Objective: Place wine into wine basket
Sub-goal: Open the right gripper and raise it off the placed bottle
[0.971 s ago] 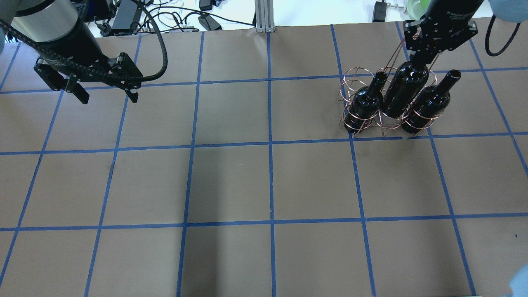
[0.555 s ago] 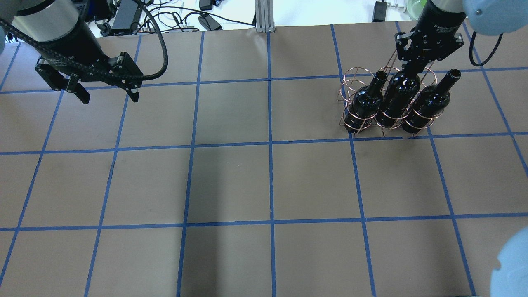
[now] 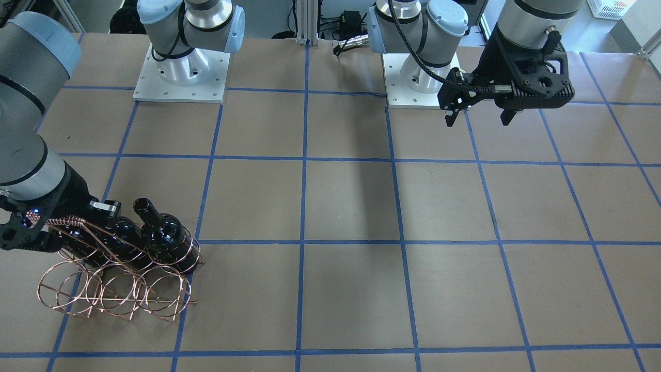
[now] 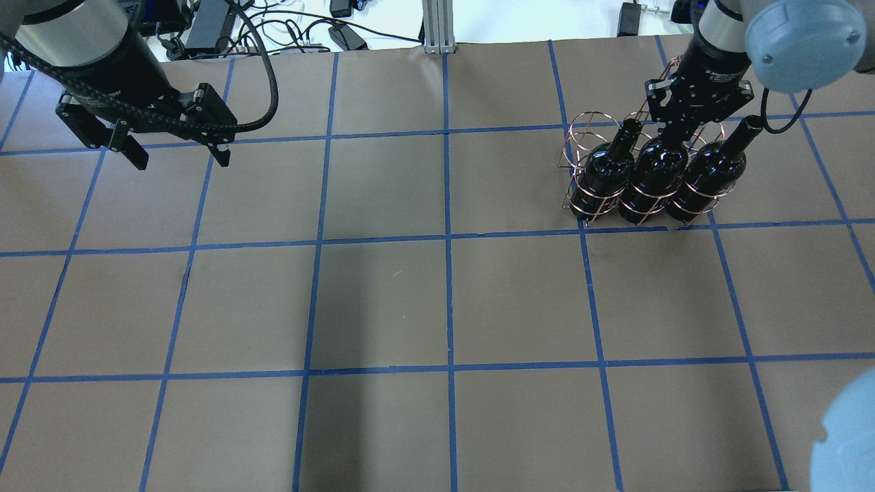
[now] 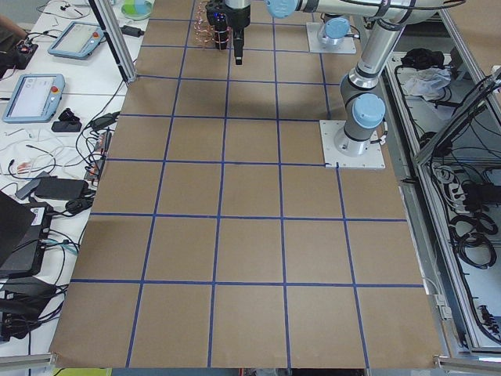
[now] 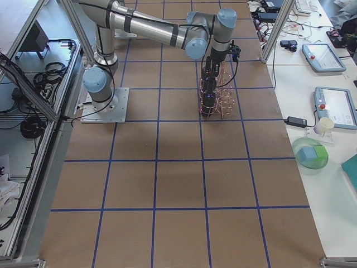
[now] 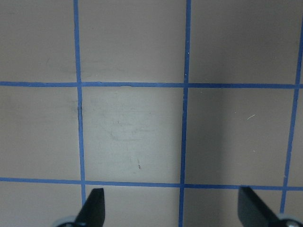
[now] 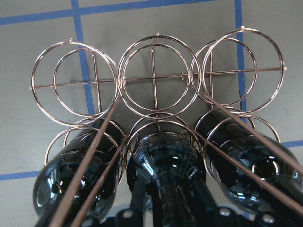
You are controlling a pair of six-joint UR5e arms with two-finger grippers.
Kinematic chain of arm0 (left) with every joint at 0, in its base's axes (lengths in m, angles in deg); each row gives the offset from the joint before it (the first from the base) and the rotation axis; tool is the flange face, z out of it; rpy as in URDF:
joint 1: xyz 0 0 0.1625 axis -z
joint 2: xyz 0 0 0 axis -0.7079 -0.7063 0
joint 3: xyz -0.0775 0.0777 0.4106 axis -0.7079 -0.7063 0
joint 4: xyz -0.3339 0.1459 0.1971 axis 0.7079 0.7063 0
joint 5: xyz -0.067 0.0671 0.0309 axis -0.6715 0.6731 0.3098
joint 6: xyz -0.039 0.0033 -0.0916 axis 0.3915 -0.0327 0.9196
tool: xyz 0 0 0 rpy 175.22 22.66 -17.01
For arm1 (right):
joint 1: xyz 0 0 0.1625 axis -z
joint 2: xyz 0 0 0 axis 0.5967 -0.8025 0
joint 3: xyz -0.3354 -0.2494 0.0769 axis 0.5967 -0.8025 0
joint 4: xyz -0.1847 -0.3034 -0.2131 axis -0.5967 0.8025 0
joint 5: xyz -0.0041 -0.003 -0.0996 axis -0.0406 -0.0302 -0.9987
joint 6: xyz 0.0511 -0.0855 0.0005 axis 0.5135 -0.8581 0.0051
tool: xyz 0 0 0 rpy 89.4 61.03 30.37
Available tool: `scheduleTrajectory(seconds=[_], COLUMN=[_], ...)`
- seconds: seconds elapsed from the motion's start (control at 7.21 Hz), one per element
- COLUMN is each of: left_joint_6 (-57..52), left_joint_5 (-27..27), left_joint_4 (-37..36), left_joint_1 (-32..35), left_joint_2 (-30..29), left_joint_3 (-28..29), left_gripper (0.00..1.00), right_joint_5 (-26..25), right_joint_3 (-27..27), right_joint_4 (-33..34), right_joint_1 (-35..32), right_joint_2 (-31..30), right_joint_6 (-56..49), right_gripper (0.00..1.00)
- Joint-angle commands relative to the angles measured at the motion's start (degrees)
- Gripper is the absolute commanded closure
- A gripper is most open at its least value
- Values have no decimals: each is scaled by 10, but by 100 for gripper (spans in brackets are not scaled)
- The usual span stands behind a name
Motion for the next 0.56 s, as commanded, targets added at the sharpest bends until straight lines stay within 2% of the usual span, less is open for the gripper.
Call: scheduleTrajectory(seconds=[0.0,0.14,0.28,0.42], left_joint_6=[0,1,1,0], left_joint_5=[3,1,0,-1], left_joint_4=[1,1,1,1], left_joint_1=[0,0,-1,-1], left_joint_2=[3,4,3,3], left_joint_3=[-1,-1,-2,-4], left_gripper=[0,0,0,0], right_joint_5=[-3,3,3,4], right_joint_3=[-3,-7,-7,-7], right_joint_4=[0,-2,-15,-87], right_joint_1=[0,0,-1,-9], right_joint_2=[-11,-30,-62,-112], right_joint_6=[1,6,4,0], right_gripper=[13,0,0,0])
